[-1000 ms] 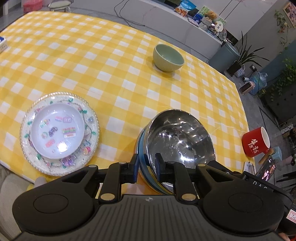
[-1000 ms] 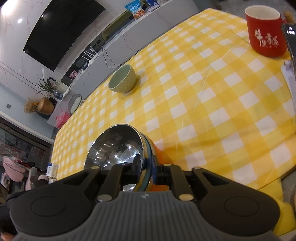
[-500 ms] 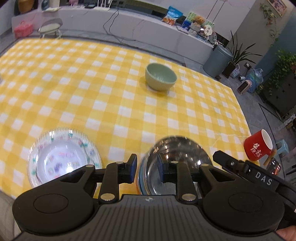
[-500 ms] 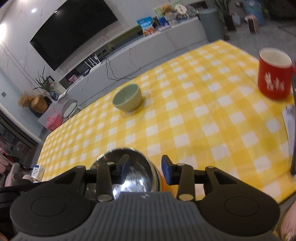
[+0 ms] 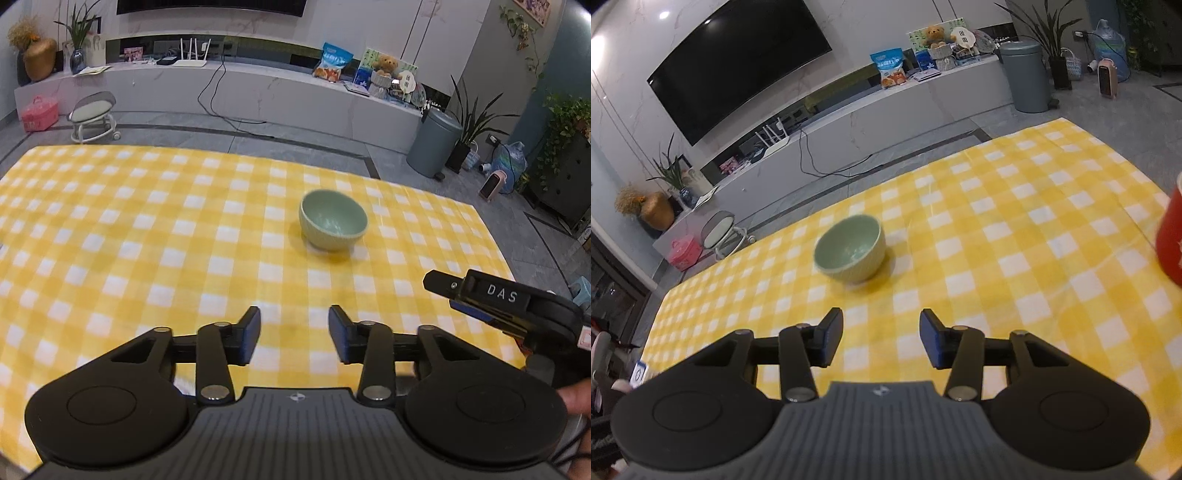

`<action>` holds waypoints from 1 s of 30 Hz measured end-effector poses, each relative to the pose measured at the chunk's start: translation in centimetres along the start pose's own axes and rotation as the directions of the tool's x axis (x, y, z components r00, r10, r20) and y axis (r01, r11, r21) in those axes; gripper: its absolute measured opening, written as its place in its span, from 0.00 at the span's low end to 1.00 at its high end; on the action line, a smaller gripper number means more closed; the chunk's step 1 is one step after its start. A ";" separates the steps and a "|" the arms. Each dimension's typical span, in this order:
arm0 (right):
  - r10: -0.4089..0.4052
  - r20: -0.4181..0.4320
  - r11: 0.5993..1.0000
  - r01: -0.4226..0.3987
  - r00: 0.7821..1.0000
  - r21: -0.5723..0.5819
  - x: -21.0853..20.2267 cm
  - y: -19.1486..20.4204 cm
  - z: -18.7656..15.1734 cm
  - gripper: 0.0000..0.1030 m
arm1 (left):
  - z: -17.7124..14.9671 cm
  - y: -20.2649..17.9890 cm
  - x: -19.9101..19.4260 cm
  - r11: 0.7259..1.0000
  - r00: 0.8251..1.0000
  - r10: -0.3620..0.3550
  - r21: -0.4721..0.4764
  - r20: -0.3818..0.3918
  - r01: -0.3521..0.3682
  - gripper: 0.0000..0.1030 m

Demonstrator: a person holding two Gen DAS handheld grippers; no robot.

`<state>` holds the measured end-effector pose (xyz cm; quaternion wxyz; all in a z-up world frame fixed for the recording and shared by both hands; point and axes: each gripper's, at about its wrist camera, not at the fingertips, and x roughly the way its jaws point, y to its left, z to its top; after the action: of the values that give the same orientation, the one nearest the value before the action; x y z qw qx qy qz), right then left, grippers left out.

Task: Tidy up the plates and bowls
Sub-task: 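Move both grippers to the pale green bowl and close on its rim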

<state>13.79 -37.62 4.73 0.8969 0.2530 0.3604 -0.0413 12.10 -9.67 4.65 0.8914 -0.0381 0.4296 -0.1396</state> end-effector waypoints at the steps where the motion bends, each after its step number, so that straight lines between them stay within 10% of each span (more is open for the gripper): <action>1: 0.000 0.005 1.000 0.000 1.000 0.002 0.4 -0.1 0.4 0.45 | 0.3 0.1 0.4 1.000 1.000 -0.002 0.002 0.000 0.002 0.49; 19: 0.035 -0.017 0.998 -0.035 0.999 0.045 8.7 -1.6 3.5 0.45 | 5.9 1.4 8.6 0.990 0.989 -0.133 -0.044 0.069 0.136 0.51; 30: 0.033 -0.132 0.998 -0.027 0.991 0.049 13.6 0.1 6.4 0.45 | 8.2 0.4 15.7 0.996 0.996 -0.084 0.017 0.022 0.084 0.51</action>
<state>27.88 -39.13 -0.39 0.8653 0.2816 0.4142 -0.0195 27.88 -14.15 -2.11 0.8898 -0.0507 0.4162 -0.1800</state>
